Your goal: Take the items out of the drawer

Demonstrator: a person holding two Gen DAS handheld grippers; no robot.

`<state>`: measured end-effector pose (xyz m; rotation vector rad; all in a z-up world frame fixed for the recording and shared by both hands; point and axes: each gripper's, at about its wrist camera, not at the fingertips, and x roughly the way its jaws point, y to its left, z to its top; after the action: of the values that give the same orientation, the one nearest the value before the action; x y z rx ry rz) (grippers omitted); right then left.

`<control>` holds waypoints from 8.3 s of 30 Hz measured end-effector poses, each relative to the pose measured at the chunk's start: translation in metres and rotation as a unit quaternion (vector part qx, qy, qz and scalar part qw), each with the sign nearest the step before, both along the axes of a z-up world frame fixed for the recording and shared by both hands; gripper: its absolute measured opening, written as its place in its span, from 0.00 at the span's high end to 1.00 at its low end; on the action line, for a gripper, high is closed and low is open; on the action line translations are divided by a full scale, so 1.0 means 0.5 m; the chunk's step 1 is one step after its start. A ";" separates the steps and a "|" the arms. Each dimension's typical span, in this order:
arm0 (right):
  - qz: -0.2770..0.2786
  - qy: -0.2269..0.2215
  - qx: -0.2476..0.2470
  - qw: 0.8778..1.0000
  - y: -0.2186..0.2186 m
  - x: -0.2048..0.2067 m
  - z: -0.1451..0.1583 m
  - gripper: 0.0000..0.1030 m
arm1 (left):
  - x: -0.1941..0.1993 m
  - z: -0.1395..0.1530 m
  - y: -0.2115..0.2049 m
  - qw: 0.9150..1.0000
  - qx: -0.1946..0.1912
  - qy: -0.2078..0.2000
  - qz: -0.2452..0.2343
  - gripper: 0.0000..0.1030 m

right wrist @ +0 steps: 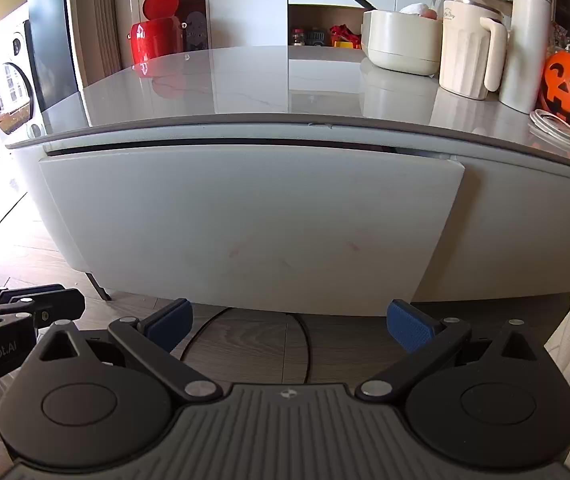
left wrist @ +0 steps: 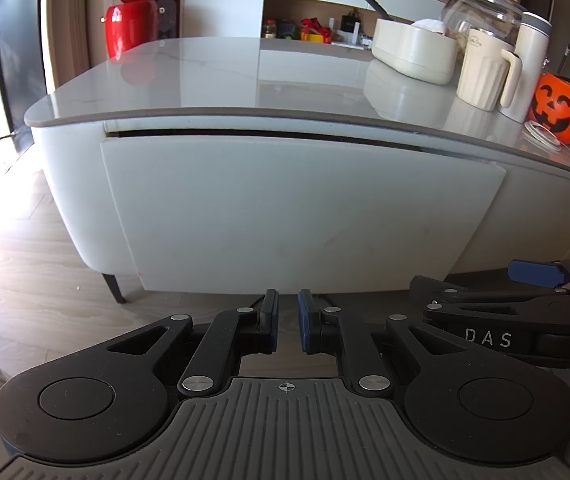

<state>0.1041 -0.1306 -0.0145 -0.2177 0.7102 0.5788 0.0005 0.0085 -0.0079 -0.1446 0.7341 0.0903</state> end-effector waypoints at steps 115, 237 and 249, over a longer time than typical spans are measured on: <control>-0.039 0.045 0.030 0.998 -0.048 0.378 0.060 0.00 | 0.108 0.089 0.382 0.972 0.009 -0.003 0.237 0.83; -0.006 0.069 -0.014 0.998 0.130 0.296 0.081 0.00 | 0.268 0.080 0.244 0.986 -0.022 0.069 0.148 0.78; 0.017 0.127 -0.014 0.992 0.102 0.294 0.084 0.00 | 0.237 0.062 0.235 0.986 -0.034 0.093 0.131 0.77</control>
<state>0.2509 -0.0797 0.0274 -0.1845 0.9640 0.6366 0.1189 0.1259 0.0232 -0.2998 0.9031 0.3333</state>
